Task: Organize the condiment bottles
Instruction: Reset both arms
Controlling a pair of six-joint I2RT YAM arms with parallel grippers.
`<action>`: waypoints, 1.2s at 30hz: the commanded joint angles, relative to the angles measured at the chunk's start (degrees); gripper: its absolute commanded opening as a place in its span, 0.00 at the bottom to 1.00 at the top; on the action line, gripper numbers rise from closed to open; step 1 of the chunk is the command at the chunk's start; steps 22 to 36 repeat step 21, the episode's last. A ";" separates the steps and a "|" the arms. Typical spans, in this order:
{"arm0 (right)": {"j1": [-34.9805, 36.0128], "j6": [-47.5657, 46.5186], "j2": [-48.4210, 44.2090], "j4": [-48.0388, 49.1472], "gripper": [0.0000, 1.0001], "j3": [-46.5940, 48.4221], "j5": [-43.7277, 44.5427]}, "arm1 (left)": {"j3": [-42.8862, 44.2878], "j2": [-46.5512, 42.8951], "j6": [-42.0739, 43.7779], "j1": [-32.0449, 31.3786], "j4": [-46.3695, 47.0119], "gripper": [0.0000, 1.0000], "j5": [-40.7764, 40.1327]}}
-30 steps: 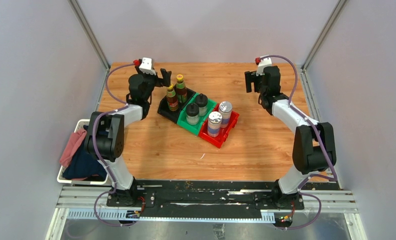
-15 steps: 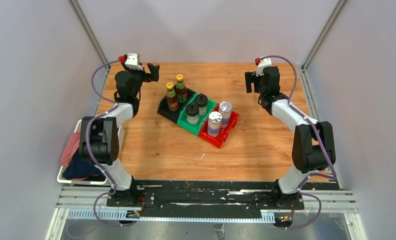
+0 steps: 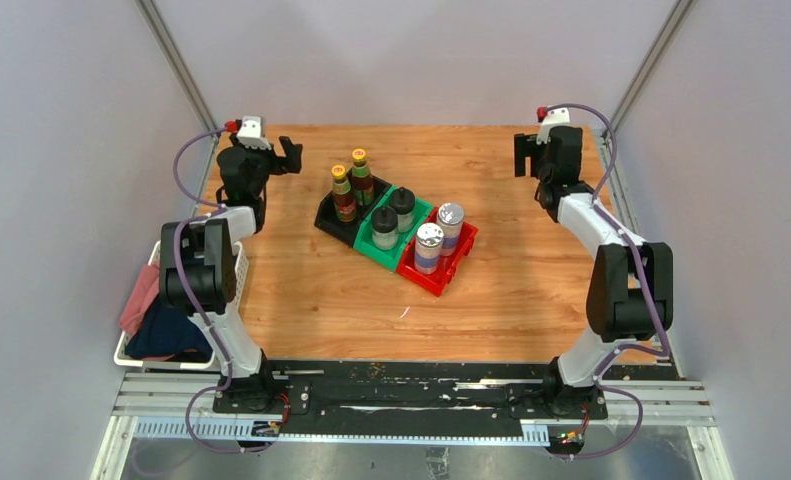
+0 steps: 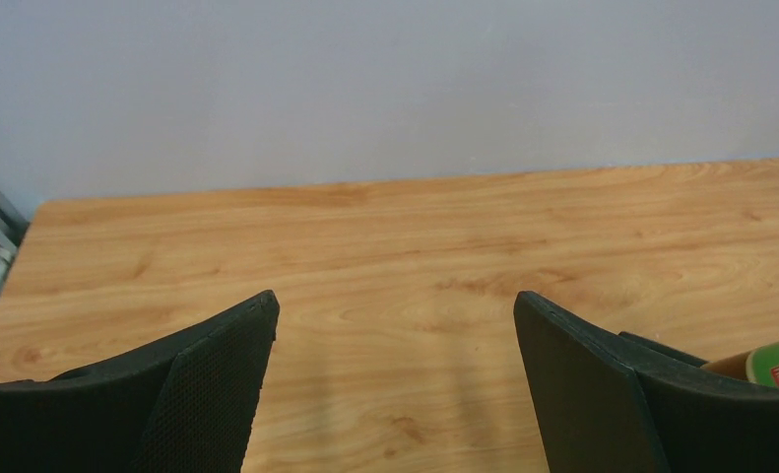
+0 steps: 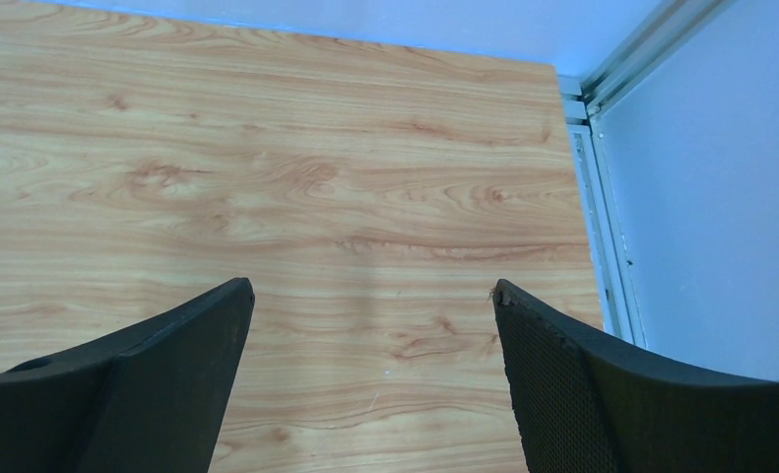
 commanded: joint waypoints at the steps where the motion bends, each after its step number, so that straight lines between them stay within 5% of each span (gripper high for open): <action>1: -2.38 0.63 2.50 -0.53 0.95 2.52 -0.49 | 0.09 2.18 1.08 0.02 1.91 0.96 1.79; 36: -3.75 1.88 3.88 4.91 0.95 -0.58 -2.25 | -2.28 3.92 5.61 -1.45 3.77 0.96 0.59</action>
